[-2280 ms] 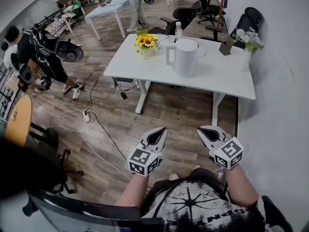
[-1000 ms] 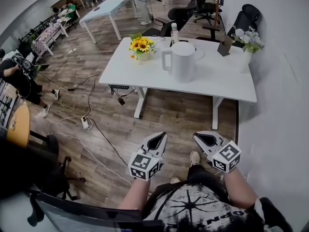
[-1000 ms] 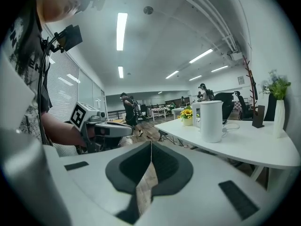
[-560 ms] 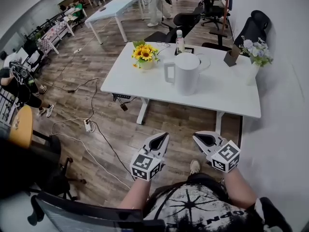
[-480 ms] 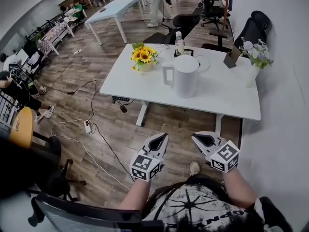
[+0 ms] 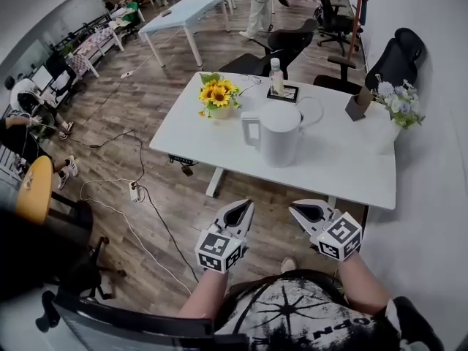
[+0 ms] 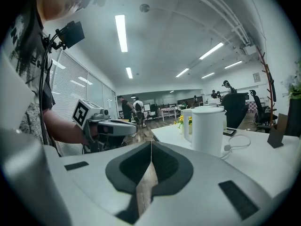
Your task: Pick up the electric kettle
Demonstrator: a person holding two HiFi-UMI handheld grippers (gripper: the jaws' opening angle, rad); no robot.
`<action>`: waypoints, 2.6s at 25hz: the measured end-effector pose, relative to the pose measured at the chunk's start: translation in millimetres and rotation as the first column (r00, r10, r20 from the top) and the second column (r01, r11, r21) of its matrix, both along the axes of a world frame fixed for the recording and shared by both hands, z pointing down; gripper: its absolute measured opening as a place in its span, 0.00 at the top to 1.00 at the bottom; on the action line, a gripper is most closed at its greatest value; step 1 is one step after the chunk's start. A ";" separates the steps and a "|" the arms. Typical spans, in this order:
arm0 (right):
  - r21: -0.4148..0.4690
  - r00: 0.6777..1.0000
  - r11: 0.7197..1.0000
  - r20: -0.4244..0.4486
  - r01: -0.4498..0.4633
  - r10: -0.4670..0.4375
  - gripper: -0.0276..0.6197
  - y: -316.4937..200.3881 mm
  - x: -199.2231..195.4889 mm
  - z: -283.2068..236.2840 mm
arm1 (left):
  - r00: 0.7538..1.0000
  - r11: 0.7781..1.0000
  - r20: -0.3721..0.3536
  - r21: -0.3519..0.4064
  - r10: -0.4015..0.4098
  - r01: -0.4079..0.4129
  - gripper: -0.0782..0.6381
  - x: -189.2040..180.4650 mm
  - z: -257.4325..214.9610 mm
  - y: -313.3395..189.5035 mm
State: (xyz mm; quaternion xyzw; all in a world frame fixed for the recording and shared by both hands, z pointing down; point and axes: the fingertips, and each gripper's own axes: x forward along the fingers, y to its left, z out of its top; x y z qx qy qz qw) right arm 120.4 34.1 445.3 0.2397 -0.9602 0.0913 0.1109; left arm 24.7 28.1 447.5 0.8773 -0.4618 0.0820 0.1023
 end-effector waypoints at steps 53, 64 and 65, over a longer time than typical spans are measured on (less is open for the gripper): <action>-0.008 0.976 0.978 -0.060 -0.210 0.210 0.92 -188.9 -5.8 38.2 | 0.981 0.989 0.127 0.026 0.143 -0.148 0.88 -44.1 24.7 -224.8; -0.012 0.942 0.946 -0.098 -0.323 0.320 0.92 -189.2 -18.4 43.3 | 0.961 0.966 0.124 0.033 0.249 -0.255 0.88 -53.5 38.3 -240.3; -0.014 0.940 0.944 -0.099 -0.329 0.327 0.92 -188.5 -19.5 44.8 | 0.959 0.965 0.126 0.032 0.255 -0.260 0.88 -54.5 40.9 -241.0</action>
